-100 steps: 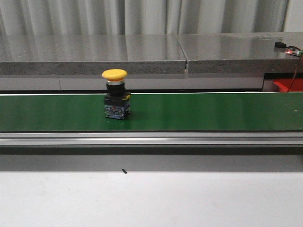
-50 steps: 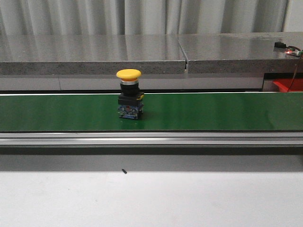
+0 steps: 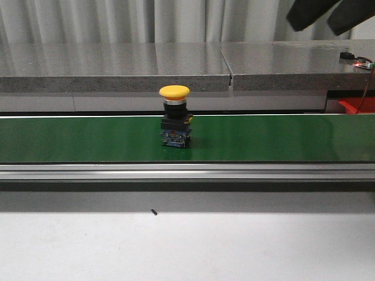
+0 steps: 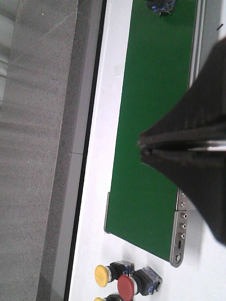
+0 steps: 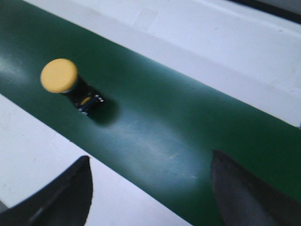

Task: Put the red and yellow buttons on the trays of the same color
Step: 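Raise the right gripper back over the belt end, then lower the right gripper onto the second yellow button and grasp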

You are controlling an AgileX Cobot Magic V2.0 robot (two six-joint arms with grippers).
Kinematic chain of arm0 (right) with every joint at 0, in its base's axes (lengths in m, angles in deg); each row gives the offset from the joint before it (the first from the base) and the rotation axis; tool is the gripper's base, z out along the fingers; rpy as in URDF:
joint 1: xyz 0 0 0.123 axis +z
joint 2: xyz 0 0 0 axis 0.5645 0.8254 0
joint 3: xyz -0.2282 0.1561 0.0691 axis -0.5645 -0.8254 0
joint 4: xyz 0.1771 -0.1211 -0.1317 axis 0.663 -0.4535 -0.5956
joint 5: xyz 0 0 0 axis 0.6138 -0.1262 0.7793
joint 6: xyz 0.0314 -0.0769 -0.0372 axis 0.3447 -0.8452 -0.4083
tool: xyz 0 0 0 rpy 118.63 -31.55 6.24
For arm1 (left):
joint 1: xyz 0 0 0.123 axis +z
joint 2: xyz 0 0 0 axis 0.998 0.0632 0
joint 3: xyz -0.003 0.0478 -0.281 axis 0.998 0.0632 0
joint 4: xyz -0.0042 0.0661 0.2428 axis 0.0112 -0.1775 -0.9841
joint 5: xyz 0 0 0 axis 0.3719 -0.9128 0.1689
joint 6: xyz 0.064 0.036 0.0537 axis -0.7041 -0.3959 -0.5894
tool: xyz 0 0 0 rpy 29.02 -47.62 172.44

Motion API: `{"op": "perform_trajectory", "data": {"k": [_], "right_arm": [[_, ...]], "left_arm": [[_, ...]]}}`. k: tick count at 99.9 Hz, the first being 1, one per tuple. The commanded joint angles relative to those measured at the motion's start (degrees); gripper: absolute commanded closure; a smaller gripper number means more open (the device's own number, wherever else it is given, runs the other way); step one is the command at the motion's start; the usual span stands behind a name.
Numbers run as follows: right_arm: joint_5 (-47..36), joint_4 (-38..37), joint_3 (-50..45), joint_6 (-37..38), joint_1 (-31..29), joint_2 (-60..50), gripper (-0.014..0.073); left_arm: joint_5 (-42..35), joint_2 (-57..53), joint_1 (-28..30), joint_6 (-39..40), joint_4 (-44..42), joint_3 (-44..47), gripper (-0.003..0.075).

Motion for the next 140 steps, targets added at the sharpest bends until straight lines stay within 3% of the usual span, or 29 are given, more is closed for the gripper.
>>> {"op": "perform_trajectory", "data": {"k": [1,32,102,126,140], "right_arm": [[-3.15,1.39,1.45,-0.53,2.79,0.69,0.0064],[-7.68,0.51,2.23,-0.56,10.10,7.97,0.0064],[-9.41,-1.65,10.71,-0.96,11.60,19.52,0.0070],[-9.48,-1.75,10.71,-0.96,11.60,19.75,0.0283],[-8.37,-1.75,10.71,-0.96,11.60,19.69,0.0305]], "left_arm": [[-4.03,0.56,-0.48,-0.06,0.54,-1.47,0.0741],[-4.03,0.56,-0.48,-0.06,0.54,-1.47,0.0741],[-4.03,0.56,-0.48,-0.06,0.54,-1.47,0.0741],[-4.03,0.56,-0.48,-0.06,0.54,-1.47,0.0741],[-4.03,0.56,-0.48,-0.06,0.54,-1.47,0.0741]]}}
